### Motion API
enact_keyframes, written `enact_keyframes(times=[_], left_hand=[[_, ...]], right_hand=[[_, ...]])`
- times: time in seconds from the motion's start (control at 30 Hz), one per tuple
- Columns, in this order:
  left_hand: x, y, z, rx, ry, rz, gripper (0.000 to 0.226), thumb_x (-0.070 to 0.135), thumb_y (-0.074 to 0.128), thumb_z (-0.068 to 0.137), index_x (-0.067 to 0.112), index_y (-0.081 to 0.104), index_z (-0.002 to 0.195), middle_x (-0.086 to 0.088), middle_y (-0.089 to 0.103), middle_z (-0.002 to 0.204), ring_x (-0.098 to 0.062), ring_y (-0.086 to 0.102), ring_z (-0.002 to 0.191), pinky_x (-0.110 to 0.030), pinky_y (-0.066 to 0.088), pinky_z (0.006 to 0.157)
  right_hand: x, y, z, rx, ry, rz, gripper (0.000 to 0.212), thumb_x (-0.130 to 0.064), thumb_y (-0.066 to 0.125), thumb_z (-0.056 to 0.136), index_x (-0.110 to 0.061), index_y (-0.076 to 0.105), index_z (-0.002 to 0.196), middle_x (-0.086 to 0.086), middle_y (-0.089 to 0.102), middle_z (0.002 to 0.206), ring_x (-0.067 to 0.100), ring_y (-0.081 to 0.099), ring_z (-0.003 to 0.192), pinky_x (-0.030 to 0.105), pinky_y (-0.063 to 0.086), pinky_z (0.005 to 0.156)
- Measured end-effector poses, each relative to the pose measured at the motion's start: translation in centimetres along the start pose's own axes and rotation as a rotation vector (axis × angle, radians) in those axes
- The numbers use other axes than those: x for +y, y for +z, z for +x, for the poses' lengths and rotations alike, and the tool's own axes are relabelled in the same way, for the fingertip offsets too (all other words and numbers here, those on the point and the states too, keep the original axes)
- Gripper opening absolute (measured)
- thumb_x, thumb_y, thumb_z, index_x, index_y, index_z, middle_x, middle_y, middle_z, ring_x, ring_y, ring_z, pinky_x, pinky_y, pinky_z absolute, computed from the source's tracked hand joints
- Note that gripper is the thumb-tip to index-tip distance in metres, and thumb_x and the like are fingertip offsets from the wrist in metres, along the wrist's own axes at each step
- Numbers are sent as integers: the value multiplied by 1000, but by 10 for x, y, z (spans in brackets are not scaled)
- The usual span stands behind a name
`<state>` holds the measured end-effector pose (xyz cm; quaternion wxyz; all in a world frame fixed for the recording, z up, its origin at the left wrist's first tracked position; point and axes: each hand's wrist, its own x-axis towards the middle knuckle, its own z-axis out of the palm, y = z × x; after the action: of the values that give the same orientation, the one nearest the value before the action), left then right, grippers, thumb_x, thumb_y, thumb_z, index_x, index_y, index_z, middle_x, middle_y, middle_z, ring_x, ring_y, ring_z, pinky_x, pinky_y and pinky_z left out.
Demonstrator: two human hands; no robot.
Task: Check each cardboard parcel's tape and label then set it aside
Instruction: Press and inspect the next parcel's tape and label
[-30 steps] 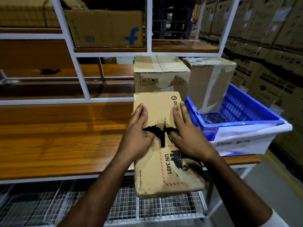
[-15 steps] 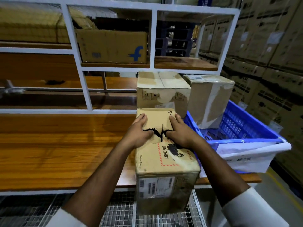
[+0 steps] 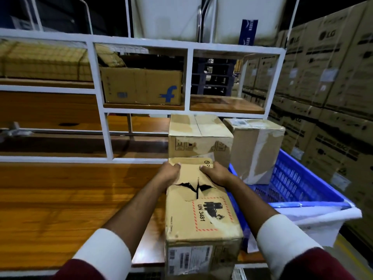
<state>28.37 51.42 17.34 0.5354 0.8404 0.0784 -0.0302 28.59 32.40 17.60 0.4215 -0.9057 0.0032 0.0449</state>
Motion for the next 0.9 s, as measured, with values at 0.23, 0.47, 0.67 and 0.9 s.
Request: enact_keyframes(times=[0.23, 0.47, 0.67, 0.9], left_hand=[[7, -14, -39, -38, 49, -141, 38, 29, 55, 99, 15, 49, 134, -7, 62, 128, -24, 59, 112, -46, 49, 99], [47, -64, -161, 49, 490, -225, 73, 12, 75, 83, 32, 36, 141, 12, 49, 119, -10, 53, 106, -38, 57, 82], [17, -47, -184, 156, 539, -192, 67, 3, 84, 71, 28, 45, 119, 12, 57, 115, 3, 57, 93, -21, 59, 67], [-35, -21, -163, 144, 527, -74, 55, 19, 83, 75, 36, 45, 111, 13, 62, 121, 11, 59, 96, -23, 60, 73]], right_hand=[[12, -7, -26, -12, -92, 131, 61, -61, 70, 74, -19, 60, 116, -1, 72, 109, 19, 68, 100, 49, 54, 94], [-42, -46, -162, 194, -418, 105, 108, -35, 84, 75, -47, 9, 152, -10, 45, 144, 17, 45, 130, 43, 39, 108], [-35, -25, -188, 375, -408, -17, 80, -19, 92, 61, -36, 38, 117, -11, 54, 116, 7, 60, 96, 20, 56, 66], [6, 9, -175, 422, -298, -128, 75, -24, 92, 59, -28, 41, 114, -11, 54, 108, 15, 57, 94, 5, 38, 60]])
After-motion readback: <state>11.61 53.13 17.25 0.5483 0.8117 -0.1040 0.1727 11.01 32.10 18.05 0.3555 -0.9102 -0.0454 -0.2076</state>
